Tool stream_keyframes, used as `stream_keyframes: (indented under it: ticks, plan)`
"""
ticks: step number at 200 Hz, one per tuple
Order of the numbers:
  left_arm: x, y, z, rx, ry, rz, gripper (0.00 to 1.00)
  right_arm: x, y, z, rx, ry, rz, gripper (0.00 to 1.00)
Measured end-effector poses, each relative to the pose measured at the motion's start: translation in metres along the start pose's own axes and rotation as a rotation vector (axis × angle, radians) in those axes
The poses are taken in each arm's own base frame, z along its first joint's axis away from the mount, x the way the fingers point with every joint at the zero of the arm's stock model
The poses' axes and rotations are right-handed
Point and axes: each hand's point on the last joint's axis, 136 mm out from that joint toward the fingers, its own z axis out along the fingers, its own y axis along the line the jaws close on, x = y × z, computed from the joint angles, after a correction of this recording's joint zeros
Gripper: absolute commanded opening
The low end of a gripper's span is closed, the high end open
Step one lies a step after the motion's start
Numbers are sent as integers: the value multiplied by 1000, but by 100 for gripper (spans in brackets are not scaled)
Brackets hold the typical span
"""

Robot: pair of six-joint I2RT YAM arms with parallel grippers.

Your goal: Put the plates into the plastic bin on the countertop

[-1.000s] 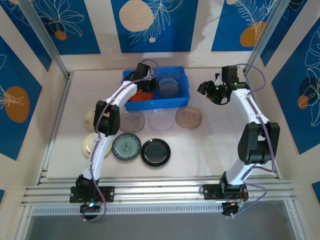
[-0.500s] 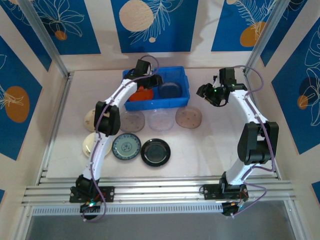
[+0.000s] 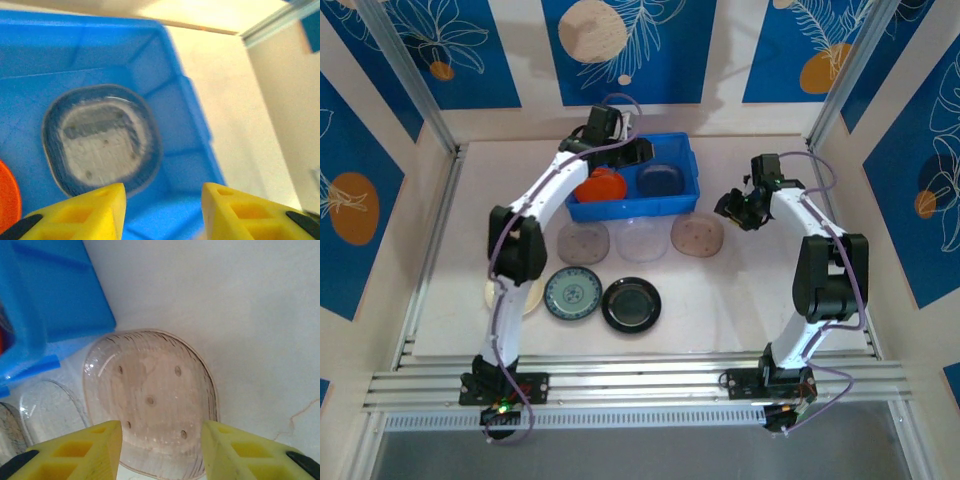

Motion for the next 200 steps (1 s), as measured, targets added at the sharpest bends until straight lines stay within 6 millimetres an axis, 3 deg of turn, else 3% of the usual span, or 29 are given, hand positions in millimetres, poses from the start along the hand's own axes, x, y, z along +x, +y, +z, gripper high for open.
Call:
stream_keyframes:
  ticks: [33,65,106,131,200]
  plan:
    - [7,-41,-70,54,-59,85,47,9,-9,7,20,25,3,40]
    - [48,-40,-102,41,-32,119,47,18,-17,13,37,49,8,38]
    - [122,-7,-109,-9,74,94,48,28,-26,20,60,80,20,38]
    - [151,10,-110,-28,109,71,48,33,-33,29,83,102,27,38]
    - [150,10,-104,3,74,66,47,41,-43,49,110,150,42,33]
